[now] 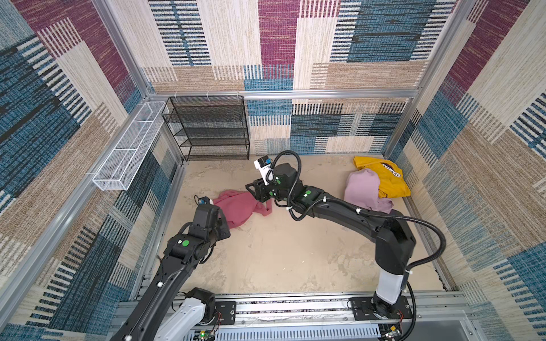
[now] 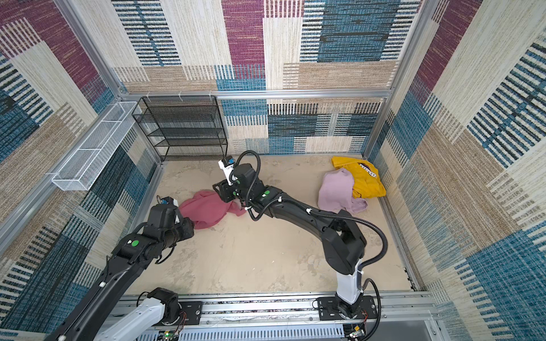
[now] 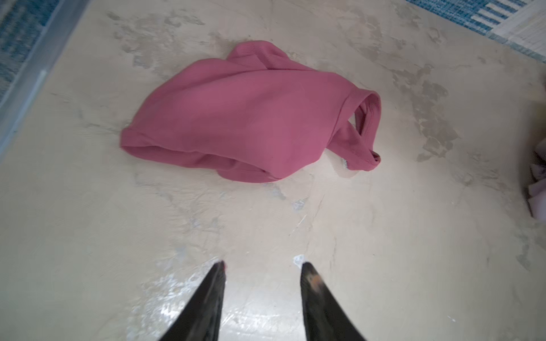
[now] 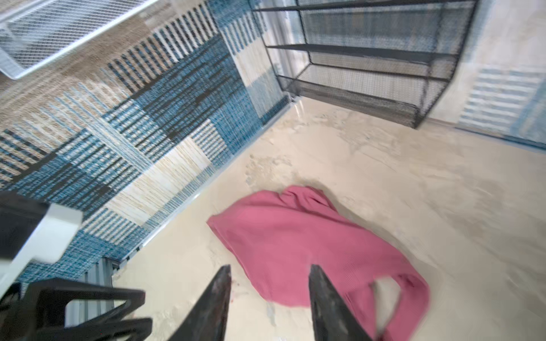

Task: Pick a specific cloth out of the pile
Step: 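Reach the left gripper to the pink cloth while the right gripper withdraws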

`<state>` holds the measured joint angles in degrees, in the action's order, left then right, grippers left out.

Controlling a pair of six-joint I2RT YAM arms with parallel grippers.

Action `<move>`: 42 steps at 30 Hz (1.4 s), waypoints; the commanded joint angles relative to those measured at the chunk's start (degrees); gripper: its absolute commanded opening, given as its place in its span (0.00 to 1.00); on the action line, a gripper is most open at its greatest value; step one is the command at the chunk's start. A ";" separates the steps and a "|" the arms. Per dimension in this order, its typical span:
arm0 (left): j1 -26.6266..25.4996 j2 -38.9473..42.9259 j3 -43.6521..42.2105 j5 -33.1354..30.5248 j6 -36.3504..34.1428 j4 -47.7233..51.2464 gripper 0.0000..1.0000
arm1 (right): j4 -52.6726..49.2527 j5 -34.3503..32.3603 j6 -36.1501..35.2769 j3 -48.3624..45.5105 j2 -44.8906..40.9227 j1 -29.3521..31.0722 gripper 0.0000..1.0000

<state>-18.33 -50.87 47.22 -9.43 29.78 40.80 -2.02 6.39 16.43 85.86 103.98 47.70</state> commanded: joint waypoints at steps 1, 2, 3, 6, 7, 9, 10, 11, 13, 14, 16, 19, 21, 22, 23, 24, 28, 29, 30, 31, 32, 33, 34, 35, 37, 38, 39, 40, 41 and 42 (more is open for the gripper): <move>-1.37 -4.39 0.57 3.57 -1.35 -8.88 0.46 | 5.26 -4.84 2.36 -6.26 -5.64 -2.03 0.47; -2.06 -6.05 0.80 3.71 -1.81 -10.52 0.46 | 4.61 -5.01 2.63 -7.99 -7.22 -2.93 0.47; -2.52 -7.65 1.07 4.16 -2.27 -12.48 0.46 | 4.06 -5.15 2.96 -9.67 -8.90 -3.97 0.47; -3.55 -12.95 2.38 5.31 -3.17 -17.49 0.46 | 3.41 -6.36 3.22 -14.55 -13.77 -6.13 0.47; -3.82 -14.69 2.94 5.68 -3.69 -18.69 0.46 | 3.26 -7.04 3.25 -15.99 -15.24 -6.57 0.47; -4.40 -18.81 4.90 5.94 -4.91 -20.20 0.48 | 3.35 -8.57 3.58 -19.56 -18.62 -7.47 0.49; -4.67 -20.63 5.83 6.23 -5.48 -20.68 0.50 | 3.58 -8.83 3.75 -21.13 -20.17 -7.93 0.50; -4.93 -22.54 6.76 6.66 -6.16 -21.21 0.50 | 3.69 -9.13 4.07 -22.79 -21.68 -8.59 0.50; -5.27 -25.70 8.39 7.16 -6.69 -22.07 0.51 | 3.54 -9.67 4.78 -25.43 -24.10 -9.81 0.51; -5.31 -27.63 8.90 7.53 -7.03 -22.62 0.52 | 3.23 -9.80 4.95 -26.50 -25.36 -10.45 0.51; -5.39 -30.44 9.98 7.83 -7.44 -23.39 0.52 | 2.61 -10.01 5.29 -28.43 -27.69 -11.42 0.51; -5.36 -34.29 11.86 7.55 -8.39 -23.38 0.53 | 2.59 -10.74 5.53 -31.61 -31.55 -12.50 0.53; -5.35 -36.76 12.72 7.24 -9.15 -23.49 0.54 | 2.23 -10.96 5.80 -33.35 -33.72 -13.37 0.54; -5.41 -37.71 13.25 7.15 -9.29 -23.59 0.56 | 2.23 -10.98 5.98 -34.16 -34.58 -13.66 0.54; -5.47 -38.79 13.66 7.27 -9.43 -23.74 0.58 | 2.33 -10.96 6.14 -35.09 -35.42 -14.05 0.55; -5.36 -39.92 14.13 7.61 -9.55 -23.98 0.60 | 2.37 -10.96 6.12 -35.73 -36.12 -14.26 0.55; -5.62 -45.05 17.33 9.80 -9.15 -24.36 0.61 | 2.15 -11.49 6.96 -38.36 -38.50 -15.35 0.55; -5.81 -46.41 18.19 10.24 -8.60 -24.32 0.61 | 2.43 -11.74 6.95 -39.09 -39.17 -15.63 0.55; -6.12 -47.58 18.92 10.62 -8.28 -24.51 0.61 | 2.61 -11.80 6.89 -39.66 -39.62 -15.92 0.55; -6.57 -48.90 19.90 10.83 -8.01 -24.43 0.61 | 2.57 -11.85 6.90 -40.23 -40.13 -16.41 0.56; -7.30 -50.12 20.83 10.69 -7.98 -24.44 0.61 | 2.38 -11.93 6.92 -40.46 -40.42 -16.92 0.56; -7.87 -51.09 21.71 10.43 -8.07 -24.45 0.61 | 2.22 -11.73 6.80 -40.80 -40.73 -17.41 0.56; -8.62 -52.12 22.69 10.32 -8.24 -24.33 0.61 | 2.03 -11.29 6.67 -40.94 -41.02 -17.81 0.56; -9.25 -53.30 23.59 10.02 -8.40 -24.02 0.61 | 1.86 -11.12 6.60 -41.09 -41.30 -18.24 0.56; -10.19 -55.05 25.26 9.29 -8.59 -23.20 0.61 | 1.79 -10.68 6.43 -41.54 -41.91 -18.94 0.56; -10.46 -55.84 25.94 8.65 -8.63 -22.67 0.61 | 1.92 -10.39 6.38 -41.76 -42.26 -19.24 0.56; -10.59 -56.57 26.39 7.82 -8.60 -22.26 0.61 | 1.96 -10.19 6.37 -41.98 -42.53 -19.44 0.56; -10.74 -57.28 26.86 6.71 -8.66 -21.73 0.61 | 2.15 -9.90 6.25 -42.10 -42.74 -19.74 0.56; -10.76 -57.67 27.08 5.70 -8.69 -21.33 0.61 | 2.34 -9.50 6.18 -42.28 -42.89 -20.01 0.56; -10.80 -58.16 27.36 4.76 -8.90 -20.78 0.61 | 2.61 -9.00 6.19 -42.44 -43.14 -20.31 0.56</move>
<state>-29.02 -108.12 73.73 -1.30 22.28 18.15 -0.93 -4.19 22.61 43.66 61.45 27.92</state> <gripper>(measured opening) 0.606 0.565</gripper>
